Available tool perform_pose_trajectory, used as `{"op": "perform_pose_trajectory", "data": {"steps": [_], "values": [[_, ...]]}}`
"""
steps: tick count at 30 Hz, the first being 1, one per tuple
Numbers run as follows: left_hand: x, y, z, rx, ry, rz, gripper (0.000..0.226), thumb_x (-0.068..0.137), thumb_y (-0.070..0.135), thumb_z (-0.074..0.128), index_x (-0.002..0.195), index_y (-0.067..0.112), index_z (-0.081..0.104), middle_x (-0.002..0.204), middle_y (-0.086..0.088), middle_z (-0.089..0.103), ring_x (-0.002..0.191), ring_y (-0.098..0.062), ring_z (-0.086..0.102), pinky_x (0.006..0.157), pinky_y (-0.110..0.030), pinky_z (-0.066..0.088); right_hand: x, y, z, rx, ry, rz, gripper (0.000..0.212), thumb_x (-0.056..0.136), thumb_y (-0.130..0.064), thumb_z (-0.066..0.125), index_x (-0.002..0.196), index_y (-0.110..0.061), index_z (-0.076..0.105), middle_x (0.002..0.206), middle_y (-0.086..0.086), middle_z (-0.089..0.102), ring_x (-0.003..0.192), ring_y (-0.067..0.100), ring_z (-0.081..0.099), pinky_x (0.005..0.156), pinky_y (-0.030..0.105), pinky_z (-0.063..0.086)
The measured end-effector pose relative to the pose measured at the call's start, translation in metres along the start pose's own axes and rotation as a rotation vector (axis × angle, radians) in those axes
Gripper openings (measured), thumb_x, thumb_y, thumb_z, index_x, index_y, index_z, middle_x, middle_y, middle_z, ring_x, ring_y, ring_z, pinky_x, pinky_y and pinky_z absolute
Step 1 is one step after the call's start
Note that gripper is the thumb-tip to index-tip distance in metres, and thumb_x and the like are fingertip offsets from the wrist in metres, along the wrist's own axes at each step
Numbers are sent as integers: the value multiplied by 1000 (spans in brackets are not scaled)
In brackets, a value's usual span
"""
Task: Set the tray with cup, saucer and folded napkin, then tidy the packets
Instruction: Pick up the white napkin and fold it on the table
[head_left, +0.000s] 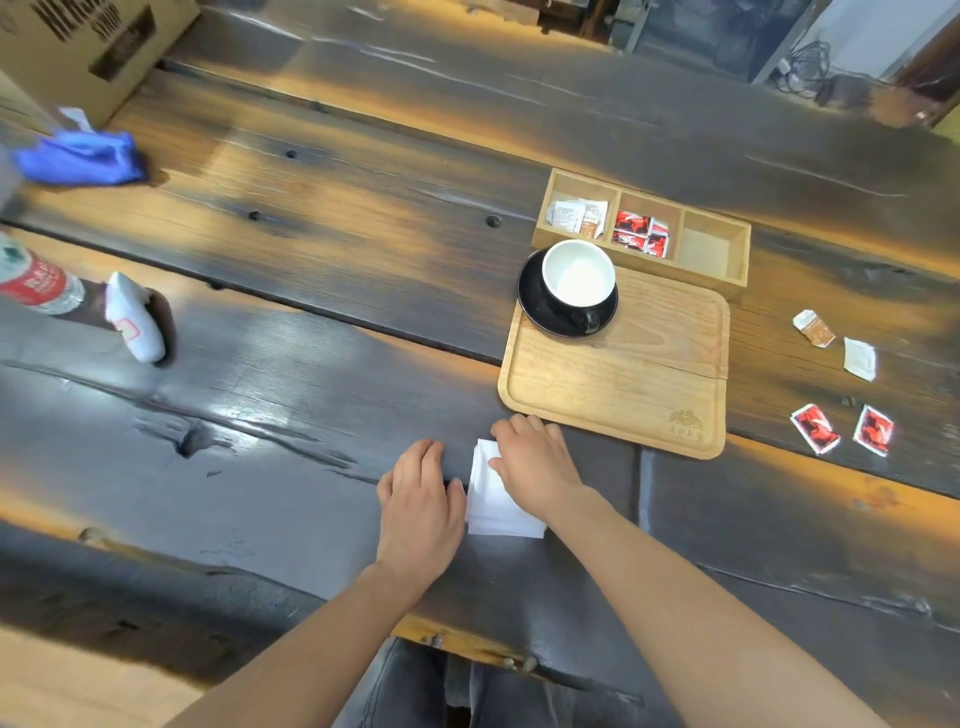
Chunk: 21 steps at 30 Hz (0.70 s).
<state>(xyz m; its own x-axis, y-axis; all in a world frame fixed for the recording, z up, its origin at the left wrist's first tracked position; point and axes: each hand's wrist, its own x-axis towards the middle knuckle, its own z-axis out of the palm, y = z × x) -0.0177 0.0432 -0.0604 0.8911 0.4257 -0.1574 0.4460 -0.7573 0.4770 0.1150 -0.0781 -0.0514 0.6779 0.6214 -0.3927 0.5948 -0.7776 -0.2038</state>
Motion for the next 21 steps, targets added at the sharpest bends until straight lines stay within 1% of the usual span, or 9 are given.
{"op": "perform_pose_trajectory", "data": {"steps": [4,5,7,9,11,14,17,19,21], "values": [[3,0,-8,-118,-16,-97,38,96,20,51,133,11,52,136,-3,53,129,-23,48,107,-43,38,6,-4,-6,168,-152,120,24,99,-28,57,118,-14,56,122,7,58,116,29,48,97,42,38],[5,1,-9,-162,-24,-111,38,95,19,53,133,9,53,134,-4,54,127,-24,49,107,-43,40,5,-3,-8,233,-202,121,23,99,-27,56,117,-12,58,121,9,56,113,28,50,94,40,41],[10,5,-12,-287,-81,-156,41,95,20,56,134,8,53,131,-5,57,124,-23,52,106,-40,42,-2,1,-16,438,-262,117,16,95,-22,60,107,-10,59,114,8,53,93,20,54,79,32,44],[18,14,-18,-452,-190,-264,48,94,32,60,137,12,52,126,-1,62,117,-18,58,101,-38,48,-13,9,-26,672,-286,153,15,90,-20,65,97,-11,57,102,6,56,77,14,52,65,27,40],[29,25,-26,-545,-279,-311,61,86,48,67,136,15,52,120,2,64,110,-17,62,96,-40,53,-26,21,-38,963,-293,239,21,84,-21,69,98,-10,57,92,9,65,76,17,58,66,32,41],[46,45,-35,-758,-390,-358,68,77,60,68,127,16,58,118,-1,68,105,-15,67,89,-36,57,-38,44,-54,1398,-166,326,22,84,-12,71,100,-11,56,95,14,70,83,27,65,69,38,45],[67,72,-34,-1054,-392,-476,45,92,45,68,111,5,67,102,-9,77,82,-15,72,65,-26,55,-41,67,-68,1685,-28,366,33,91,-1,68,116,-17,56,105,18,73,90,31,71,73,45,55],[83,92,-30,-1082,-308,-496,34,97,32,66,100,-2,65,94,-15,74,80,-21,67,68,-31,51,-39,82,-74,1652,38,368,37,94,-3,65,121,-27,57,102,13,76,90,27,73,79,47,58],[97,111,-25,-1007,-230,-464,28,97,28,66,93,1,61,87,-13,64,79,-23,58,69,-35,45,-34,95,-77,1541,103,365,27,98,-9,62,117,-28,61,101,11,76,88,22,72,77,42,57]]}}
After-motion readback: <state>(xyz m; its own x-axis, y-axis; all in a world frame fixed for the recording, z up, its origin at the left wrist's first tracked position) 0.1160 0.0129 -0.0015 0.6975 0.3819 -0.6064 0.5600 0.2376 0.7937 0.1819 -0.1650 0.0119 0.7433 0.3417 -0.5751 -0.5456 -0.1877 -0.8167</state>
